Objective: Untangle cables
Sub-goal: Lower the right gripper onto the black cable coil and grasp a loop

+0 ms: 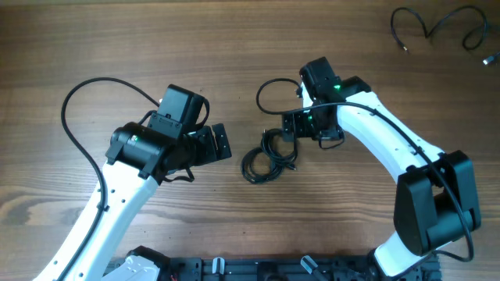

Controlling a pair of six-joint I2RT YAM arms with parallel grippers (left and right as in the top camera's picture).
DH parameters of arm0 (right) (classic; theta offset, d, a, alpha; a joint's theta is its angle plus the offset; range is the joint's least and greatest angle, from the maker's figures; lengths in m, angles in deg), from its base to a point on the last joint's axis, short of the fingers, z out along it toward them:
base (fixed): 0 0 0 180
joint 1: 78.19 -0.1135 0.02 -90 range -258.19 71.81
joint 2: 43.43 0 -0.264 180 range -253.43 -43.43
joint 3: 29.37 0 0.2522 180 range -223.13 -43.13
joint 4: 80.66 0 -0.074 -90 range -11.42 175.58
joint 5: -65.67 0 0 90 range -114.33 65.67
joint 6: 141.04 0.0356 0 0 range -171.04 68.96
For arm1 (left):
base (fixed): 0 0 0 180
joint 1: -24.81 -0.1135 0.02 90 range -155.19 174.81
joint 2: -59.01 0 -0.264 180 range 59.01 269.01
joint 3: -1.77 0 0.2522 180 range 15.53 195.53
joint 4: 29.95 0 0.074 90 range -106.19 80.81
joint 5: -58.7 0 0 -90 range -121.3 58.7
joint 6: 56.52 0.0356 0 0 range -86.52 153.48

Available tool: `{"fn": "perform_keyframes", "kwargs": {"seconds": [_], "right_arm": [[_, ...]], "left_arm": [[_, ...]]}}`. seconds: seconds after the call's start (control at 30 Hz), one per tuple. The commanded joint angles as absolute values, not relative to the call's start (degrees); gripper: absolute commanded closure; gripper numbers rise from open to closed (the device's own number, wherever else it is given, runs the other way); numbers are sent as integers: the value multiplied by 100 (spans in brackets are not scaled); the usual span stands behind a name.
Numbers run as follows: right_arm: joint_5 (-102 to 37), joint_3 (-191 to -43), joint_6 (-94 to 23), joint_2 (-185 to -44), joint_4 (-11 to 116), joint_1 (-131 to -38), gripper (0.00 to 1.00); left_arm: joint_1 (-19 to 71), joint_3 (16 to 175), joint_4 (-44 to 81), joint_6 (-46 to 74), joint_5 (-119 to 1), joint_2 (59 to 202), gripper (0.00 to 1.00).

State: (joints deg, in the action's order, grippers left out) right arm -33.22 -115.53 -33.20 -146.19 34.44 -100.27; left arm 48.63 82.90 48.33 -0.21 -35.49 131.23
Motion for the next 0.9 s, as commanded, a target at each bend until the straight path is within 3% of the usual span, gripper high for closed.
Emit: {"fn": "perform_keyframes", "kwargs": {"seconds": [0.0,0.13,0.27,0.37,0.87], "right_arm": [[-3202,-11535,-3099,-14678,3503,-10036,32],[-3250,-11406,-2640,-14750,3597,-10049,55],[-3379,-11210,-2535,-14824,3855,-10091,60],[-3602,-11011,-2539,-14923,4135,-10091,71],[-3641,-11011,-2389,-15017,4244,-10154,68]], "left_arm": [[4832,8299,4837,5,-3490,13136,0],[4832,8297,4837,5,-3490,13134,0],[4832,8297,4837,5,-3490,13134,0],[4832,8299,4837,5,-3490,13134,0],[4832,8299,4837,5,-3490,13134,0]]}}
